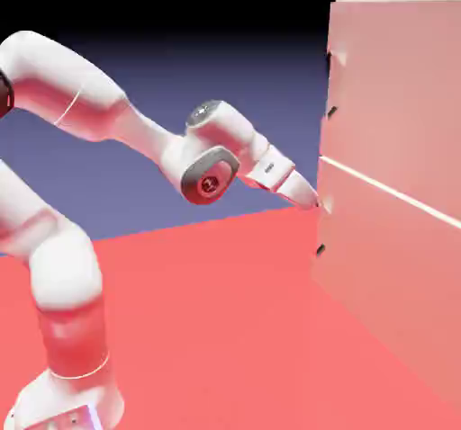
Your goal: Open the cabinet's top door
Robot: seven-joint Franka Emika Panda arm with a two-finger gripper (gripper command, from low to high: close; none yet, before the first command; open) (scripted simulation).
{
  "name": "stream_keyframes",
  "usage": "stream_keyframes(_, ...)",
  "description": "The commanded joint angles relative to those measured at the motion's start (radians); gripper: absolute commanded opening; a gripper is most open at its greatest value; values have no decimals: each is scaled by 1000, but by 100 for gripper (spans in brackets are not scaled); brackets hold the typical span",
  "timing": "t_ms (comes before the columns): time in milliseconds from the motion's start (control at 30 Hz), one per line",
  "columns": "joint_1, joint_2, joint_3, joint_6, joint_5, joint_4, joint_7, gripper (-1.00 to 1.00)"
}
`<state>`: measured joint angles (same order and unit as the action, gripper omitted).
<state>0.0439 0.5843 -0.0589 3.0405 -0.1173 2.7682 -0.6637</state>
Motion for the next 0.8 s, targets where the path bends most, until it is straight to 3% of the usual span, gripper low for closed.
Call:
stream_keyframes(0,21,5,-22,1,-44,-16,29,0)
stream_keyframes(767,497,128,-524,31,-1044,-372,688,0)
